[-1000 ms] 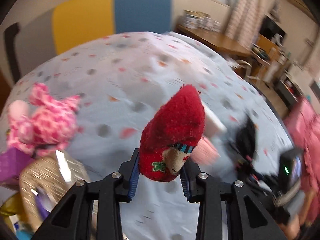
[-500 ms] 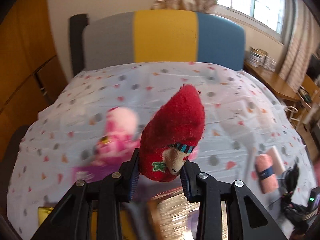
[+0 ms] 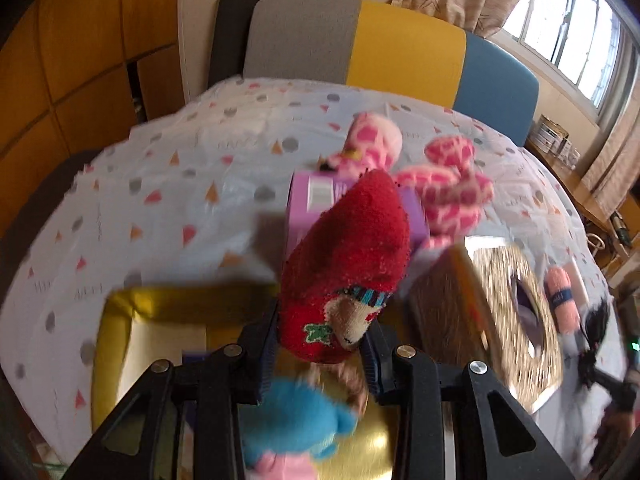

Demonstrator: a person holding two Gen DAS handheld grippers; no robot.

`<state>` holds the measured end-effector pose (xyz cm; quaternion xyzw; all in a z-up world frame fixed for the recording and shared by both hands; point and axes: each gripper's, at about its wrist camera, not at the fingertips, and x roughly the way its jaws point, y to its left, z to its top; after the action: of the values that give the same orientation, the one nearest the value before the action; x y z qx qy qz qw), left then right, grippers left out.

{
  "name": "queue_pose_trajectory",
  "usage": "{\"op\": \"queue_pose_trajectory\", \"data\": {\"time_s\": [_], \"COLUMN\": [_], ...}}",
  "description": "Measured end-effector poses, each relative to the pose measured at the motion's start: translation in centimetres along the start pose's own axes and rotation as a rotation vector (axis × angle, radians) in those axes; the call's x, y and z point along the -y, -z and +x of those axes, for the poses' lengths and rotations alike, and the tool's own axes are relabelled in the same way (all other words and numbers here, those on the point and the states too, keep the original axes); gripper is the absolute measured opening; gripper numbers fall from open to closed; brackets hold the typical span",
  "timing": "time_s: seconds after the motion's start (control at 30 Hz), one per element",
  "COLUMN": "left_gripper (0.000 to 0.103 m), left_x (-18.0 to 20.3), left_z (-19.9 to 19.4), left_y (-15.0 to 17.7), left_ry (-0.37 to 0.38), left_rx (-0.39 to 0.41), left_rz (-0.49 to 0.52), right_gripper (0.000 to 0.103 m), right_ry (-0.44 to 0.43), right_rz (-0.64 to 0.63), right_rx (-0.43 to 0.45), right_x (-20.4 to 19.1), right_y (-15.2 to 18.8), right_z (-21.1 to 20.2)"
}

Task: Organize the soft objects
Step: 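Carry the red sock doll with the left tool into the gold tray and release, then withdraw the open left tool from the tray while right tool holds the hair piece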

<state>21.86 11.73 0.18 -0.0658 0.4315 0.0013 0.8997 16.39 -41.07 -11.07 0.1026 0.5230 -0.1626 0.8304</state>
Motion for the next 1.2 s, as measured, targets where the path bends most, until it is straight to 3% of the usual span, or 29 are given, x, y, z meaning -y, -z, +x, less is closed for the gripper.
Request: {"op": "queue_pose_trajectory", "data": {"time_s": [0.23,0.43,0.6,0.67,0.9,1.03,1.2], "left_gripper": [0.037,0.04,0.049,0.058,0.064,0.069,0.073], "left_x": [0.1,2.3,3.1,2.9,2.3,2.5,2.6], "left_z": [0.1,1.7,2.7,2.6,0.2,-1.9,-3.8], "left_y": [5.6,6.3,5.9,5.8,6.2,8.0,10.6], "left_ry": [0.111,0.164,0.17,0.155,0.101,0.016,-0.026], "left_rx": [-0.064,-0.082,-0.097,-0.09,-0.037,0.01,0.042], "left_rz": [-0.025,-0.021,-0.025,-0.029,-0.022,0.009,0.024], "right_gripper": [0.032,0.032,0.032,0.032,0.033,0.033,0.032], "right_ry": [0.007,0.014,0.02,0.019,0.023,0.025,0.026], "right_rz": [-0.012,-0.026,-0.034,-0.034,-0.036,-0.035,-0.017], "right_rx": [0.002,0.004,0.007,0.006,0.008,0.009,0.01], "right_x": [-0.4,-0.8,-1.0,-1.0,-1.1,-1.0,-0.8], "right_y": [0.3,0.5,0.6,0.6,0.5,0.5,0.4], "right_z": [-0.2,-0.3,-0.3,-0.3,-0.2,-0.2,-0.4]}}
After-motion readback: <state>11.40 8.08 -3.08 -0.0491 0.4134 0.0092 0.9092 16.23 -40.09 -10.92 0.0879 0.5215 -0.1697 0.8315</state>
